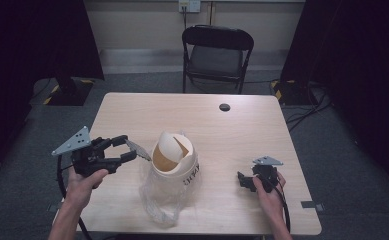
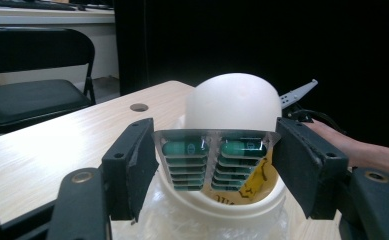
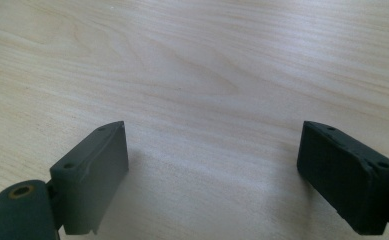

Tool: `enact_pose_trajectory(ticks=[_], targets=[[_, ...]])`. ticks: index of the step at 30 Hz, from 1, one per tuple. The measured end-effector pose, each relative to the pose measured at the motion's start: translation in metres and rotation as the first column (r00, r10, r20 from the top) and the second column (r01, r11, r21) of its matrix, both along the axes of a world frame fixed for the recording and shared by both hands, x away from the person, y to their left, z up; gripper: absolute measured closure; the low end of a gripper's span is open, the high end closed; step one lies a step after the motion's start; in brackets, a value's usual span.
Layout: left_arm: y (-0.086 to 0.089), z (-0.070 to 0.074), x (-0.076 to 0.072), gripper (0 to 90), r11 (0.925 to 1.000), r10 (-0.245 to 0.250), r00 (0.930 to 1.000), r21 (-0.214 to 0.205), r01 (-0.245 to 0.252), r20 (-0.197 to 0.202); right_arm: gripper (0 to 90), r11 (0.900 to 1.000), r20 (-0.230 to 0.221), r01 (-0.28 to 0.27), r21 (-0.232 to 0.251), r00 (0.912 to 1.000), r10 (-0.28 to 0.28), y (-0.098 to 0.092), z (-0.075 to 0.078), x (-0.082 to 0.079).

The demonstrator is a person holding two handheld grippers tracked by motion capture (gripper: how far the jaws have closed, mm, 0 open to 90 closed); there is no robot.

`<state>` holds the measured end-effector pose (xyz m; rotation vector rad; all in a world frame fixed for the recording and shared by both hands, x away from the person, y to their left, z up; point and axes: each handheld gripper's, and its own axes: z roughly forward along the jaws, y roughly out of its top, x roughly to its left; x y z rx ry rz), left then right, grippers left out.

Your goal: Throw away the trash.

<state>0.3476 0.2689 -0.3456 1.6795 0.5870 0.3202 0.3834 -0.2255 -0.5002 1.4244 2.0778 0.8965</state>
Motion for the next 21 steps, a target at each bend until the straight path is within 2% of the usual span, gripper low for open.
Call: enact_pose_trajectory(ticks=[7, 11, 15, 16, 19, 21], targets=[[-0.019, -0.001, 0.002, 34.2, 0.9993, -0.037, 0.9993, 0.004, 0.037, -0.009, 12.1, 1.0, 0.0, 0.0, 0.0, 1.0, 0.0, 0.0, 0.0, 0.0], [-0.034, -0.01, 0.007, 34.2, 0.9986, -0.047, 0.9984, 0.023, 0.048, -0.03, 12.1, 1.0, 0.0, 0.0, 0.0, 1.0, 0.0, 0.0, 0.0, 0.0], [-0.04, -0.014, 0.009, 34.2, 0.9979, -0.051, 0.9981, 0.039, 0.052, -0.036, 12.1, 1.0, 0.0, 0.0, 0.0, 1.0, 0.0, 0.0, 0.0, 0.0], [-0.044, -0.016, 0.009, 34.2, 0.997, -0.042, 0.9986, 0.063, 0.044, -0.032, 12.1, 1.0, 0.0, 0.0, 0.0, 1.0, 0.0, 0.0, 0.0, 0.0], [-0.048, -0.019, 0.01, 34.2, 0.997, -0.045, 0.9981, 0.061, 0.048, -0.042, 12.1, 1.0, 0.0, 0.0, 0.0, 1.0, 0.0, 0.0, 0.0, 0.0], [-0.052, -0.022, 0.012, 34.2, 0.9956, -0.05, 0.9976, 0.077, 0.053, -0.049, 12.1, 1.0, 0.0, 0.0, 0.0, 1.0, 0.0, 0.0, 0.0, 0.0]])
